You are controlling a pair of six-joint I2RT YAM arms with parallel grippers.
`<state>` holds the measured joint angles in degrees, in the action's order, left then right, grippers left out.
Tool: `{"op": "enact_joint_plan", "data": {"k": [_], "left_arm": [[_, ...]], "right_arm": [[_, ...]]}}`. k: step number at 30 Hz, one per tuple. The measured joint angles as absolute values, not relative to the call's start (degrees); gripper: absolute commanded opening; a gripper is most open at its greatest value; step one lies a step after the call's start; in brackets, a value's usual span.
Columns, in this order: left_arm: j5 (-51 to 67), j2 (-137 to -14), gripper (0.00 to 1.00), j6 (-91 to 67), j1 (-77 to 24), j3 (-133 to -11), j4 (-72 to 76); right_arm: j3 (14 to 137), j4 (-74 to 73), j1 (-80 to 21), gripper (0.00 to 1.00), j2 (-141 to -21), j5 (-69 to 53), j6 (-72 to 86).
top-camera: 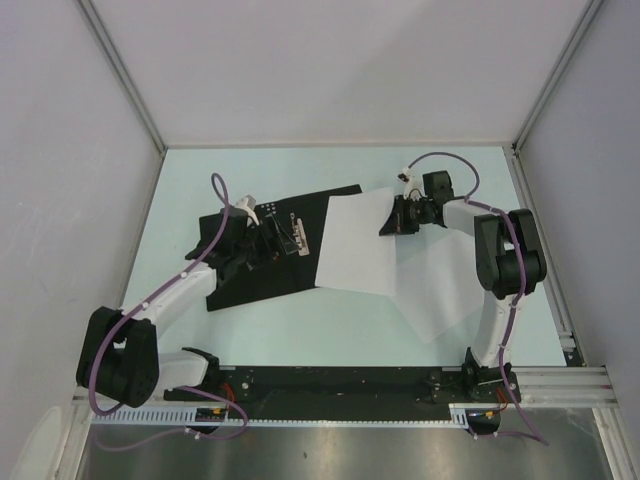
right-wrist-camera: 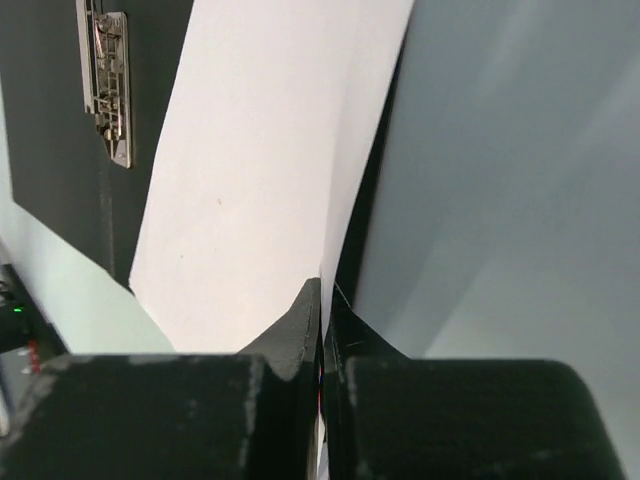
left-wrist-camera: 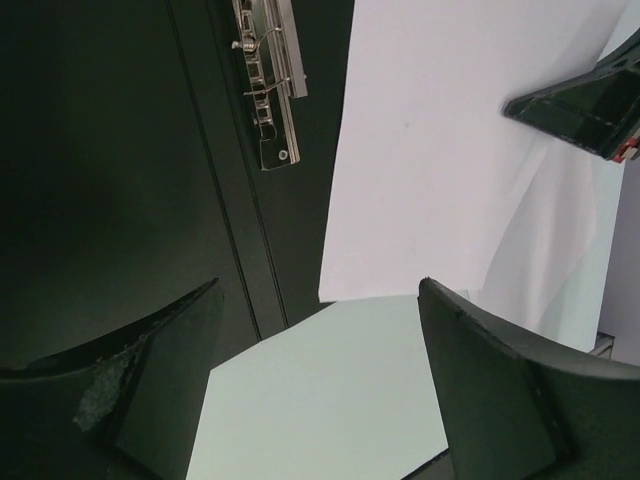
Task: Put the files into the folder
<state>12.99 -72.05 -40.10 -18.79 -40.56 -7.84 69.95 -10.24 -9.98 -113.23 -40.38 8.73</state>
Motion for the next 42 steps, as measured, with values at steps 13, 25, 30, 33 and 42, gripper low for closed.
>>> {"op": "enact_joint_plan", "data": {"k": [13,25,30,33,42], "left_arm": [[13.02,-72.27,0.84,-40.03,-18.76,-39.18,-7.38],[13.06,-72.27,0.84,-40.03,-18.74,-38.57,-6.52],[13.08,-72.25,0.84,-39.99,-18.74,-38.24,-6.55],[13.06,-72.23,0.84,-39.92,-18.74,-38.24,-6.55],[13.02,-72.23,0.84,-39.83,-18.74,-38.24,-6.55]], "right_arm": [[71.18,-9.17,-14.74,0.00,-112.88,-43.46,-1.34],[71.07,-9.89,-14.90,0.00,-107.81,-44.93,-0.56],[70.94,-7.51,-15.55,0.00,-108.66,-46.35,0.84],[70.94,-5.93,-15.90,0.00,-109.93,-47.20,1.72],[72.47,-6.35,-16.34,0.00,-114.76,-47.22,1.69]]}}
